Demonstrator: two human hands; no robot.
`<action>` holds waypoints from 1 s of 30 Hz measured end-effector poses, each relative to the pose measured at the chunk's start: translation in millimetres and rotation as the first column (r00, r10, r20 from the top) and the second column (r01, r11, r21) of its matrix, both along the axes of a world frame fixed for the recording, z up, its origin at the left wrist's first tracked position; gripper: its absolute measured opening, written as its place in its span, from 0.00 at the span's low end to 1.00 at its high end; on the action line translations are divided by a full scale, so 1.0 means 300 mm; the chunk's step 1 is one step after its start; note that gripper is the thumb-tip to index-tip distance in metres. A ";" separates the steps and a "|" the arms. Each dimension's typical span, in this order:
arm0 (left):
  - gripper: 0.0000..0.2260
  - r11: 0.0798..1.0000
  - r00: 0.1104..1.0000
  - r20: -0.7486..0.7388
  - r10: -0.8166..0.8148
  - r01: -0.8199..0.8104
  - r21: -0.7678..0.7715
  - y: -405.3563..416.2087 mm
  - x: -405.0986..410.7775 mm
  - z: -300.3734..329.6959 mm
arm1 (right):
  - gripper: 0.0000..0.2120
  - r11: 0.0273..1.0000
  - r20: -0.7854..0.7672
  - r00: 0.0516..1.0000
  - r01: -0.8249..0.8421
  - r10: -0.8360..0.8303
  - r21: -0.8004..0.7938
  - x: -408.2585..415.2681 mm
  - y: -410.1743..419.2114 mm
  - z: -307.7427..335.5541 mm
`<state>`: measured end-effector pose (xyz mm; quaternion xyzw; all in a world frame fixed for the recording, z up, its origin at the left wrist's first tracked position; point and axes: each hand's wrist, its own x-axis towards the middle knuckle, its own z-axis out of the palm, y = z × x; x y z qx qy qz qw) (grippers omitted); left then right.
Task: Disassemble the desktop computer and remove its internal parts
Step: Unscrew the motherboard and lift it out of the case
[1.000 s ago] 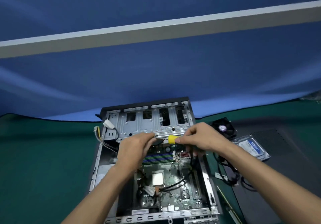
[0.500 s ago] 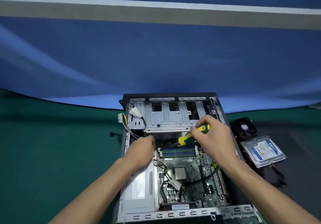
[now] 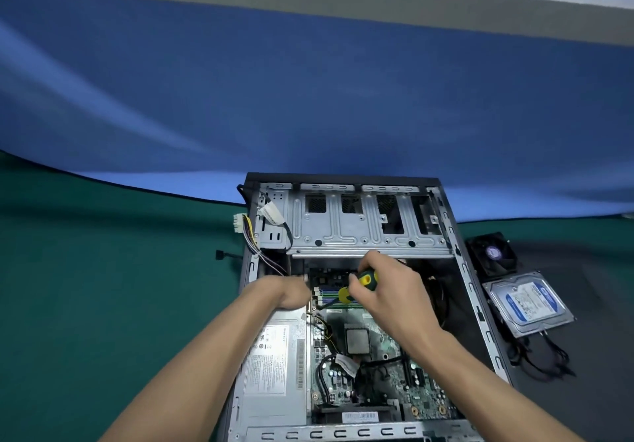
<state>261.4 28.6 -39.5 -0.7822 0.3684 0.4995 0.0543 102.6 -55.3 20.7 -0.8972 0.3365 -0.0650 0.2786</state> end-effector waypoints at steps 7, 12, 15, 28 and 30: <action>0.18 0.997 0.996 0.039 0.080 -0.080 0.008 -0.005 -0.003 -0.008 | 0.08 0.997 -0.016 0.998 -0.063 0.063 -0.033 0.029 0.012 -0.022; 0.19 0.993 0.993 0.039 0.113 -0.114 0.018 -0.007 -0.001 -0.002 | 0.09 0.993 -0.003 0.996 -0.089 0.089 -0.074 0.036 0.029 -0.034; 0.20 0.993 0.992 0.053 0.111 -0.112 0.019 -0.010 -0.006 0.002 | 0.09 0.990 -0.003 0.995 -0.101 0.101 -0.099 0.044 0.031 -0.035; 0.22 0.997 0.998 0.018 0.065 -0.066 0.046 -0.006 0.005 -0.007 | 0.23 0.933 -0.383 0.923 -0.170 0.038 -0.317 0.215 0.059 0.043; 0.20 0.996 0.997 0.023 0.076 -0.077 0.040 -0.006 0.002 -0.005 | 0.14 0.956 -0.405 0.905 -0.224 0.132 -0.187 0.227 0.051 0.057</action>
